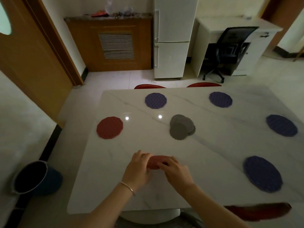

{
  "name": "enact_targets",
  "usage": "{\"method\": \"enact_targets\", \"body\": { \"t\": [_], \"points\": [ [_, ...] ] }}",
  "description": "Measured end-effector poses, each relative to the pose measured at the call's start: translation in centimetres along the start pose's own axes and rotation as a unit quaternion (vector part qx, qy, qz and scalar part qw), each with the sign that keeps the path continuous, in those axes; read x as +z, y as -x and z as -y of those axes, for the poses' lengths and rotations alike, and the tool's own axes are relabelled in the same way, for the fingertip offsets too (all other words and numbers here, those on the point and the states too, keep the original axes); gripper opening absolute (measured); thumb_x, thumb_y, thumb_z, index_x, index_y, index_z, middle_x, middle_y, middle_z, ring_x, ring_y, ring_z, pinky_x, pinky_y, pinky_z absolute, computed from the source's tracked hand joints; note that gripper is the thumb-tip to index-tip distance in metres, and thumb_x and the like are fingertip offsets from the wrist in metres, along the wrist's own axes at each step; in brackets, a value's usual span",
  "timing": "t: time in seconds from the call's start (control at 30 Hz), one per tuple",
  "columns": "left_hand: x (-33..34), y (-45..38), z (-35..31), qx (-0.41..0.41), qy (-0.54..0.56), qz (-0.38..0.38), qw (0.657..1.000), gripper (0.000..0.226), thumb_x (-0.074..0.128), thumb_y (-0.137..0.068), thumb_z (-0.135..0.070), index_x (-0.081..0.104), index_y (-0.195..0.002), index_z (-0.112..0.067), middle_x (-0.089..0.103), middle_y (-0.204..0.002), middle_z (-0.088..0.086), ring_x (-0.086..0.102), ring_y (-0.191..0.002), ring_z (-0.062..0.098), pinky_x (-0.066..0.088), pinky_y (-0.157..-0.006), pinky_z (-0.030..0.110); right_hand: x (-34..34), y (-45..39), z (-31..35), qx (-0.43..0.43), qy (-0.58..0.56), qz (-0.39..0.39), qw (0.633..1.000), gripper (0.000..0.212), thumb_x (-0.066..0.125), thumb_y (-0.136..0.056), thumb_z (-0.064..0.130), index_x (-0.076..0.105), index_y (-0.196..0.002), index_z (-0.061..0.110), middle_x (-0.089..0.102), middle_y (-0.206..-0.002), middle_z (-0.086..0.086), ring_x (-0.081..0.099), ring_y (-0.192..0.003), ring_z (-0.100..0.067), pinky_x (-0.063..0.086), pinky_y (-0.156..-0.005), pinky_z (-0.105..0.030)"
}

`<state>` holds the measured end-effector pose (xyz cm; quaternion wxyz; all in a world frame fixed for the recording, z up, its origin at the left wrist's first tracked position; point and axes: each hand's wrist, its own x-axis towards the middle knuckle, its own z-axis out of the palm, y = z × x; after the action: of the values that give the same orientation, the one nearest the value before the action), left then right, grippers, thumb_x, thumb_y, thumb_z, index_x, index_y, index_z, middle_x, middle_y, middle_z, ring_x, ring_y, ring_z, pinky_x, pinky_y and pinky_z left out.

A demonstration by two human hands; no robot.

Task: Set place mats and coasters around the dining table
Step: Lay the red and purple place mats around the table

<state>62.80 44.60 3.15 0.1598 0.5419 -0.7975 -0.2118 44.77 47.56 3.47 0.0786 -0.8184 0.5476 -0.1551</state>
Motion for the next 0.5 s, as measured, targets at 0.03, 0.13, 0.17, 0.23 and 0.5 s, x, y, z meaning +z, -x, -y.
{"method": "enact_targets", "body": {
  "t": [0.03,0.13,0.17,0.23,0.5],
  "points": [
    [0.4,0.4,0.3,0.029,-0.026,0.030,0.999,0.055,0.055,-0.073,-0.018,0.053,-0.128,-0.018,0.050,-0.122,0.005,0.046,-0.113,0.021,0.044,-0.094,0.029,0.5,0.4,0.2,0.000,-0.003,0.008,1.000,0.046,0.083,-0.053,0.007,0.072,-0.094,0.026,0.071,-0.087,0.002,0.067,-0.077,-0.018,0.049,-0.040,-0.022],
    [1.6,1.1,1.0,0.076,-0.072,0.064,0.992,0.050,0.049,-0.072,-0.017,0.057,-0.122,-0.017,0.052,-0.118,0.004,0.046,-0.110,0.022,0.043,-0.092,0.031,1.5,1.1,0.5,0.012,-0.011,0.042,0.999,0.044,0.080,-0.059,0.007,0.071,-0.099,0.025,0.070,-0.091,0.000,0.067,-0.081,-0.021,0.053,-0.042,-0.028],
    [1.9,1.2,1.1,0.075,-0.074,0.066,0.992,0.048,0.049,-0.072,-0.018,0.058,-0.119,-0.017,0.053,-0.115,0.003,0.047,-0.108,0.022,0.043,-0.091,0.031,1.7,1.2,0.5,0.015,-0.016,0.052,0.998,0.044,0.078,-0.060,0.006,0.071,-0.099,0.024,0.069,-0.090,-0.002,0.066,-0.081,-0.022,0.053,-0.042,-0.030],
    [2.4,1.4,1.3,0.065,-0.066,0.071,0.993,0.042,0.049,-0.073,-0.019,0.059,-0.114,-0.017,0.054,-0.111,0.002,0.047,-0.105,0.020,0.043,-0.087,0.029,2.2,1.6,0.4,0.021,-0.032,0.071,0.997,0.040,0.072,-0.066,0.004,0.070,-0.102,0.022,0.068,-0.092,-0.004,0.065,-0.082,-0.025,0.053,-0.045,-0.034],
    [3.9,2.7,1.7,0.030,-0.119,0.156,0.980,0.033,0.044,-0.079,-0.017,0.057,-0.109,-0.014,0.052,-0.113,0.005,0.046,-0.110,0.021,0.045,-0.082,0.033,5.3,2.5,0.3,0.060,-0.088,0.146,0.984,0.046,0.048,-0.080,0.006,0.061,-0.119,0.027,0.060,-0.110,-0.006,0.051,-0.105,-0.026,0.052,-0.069,-0.040]
  ]
}}
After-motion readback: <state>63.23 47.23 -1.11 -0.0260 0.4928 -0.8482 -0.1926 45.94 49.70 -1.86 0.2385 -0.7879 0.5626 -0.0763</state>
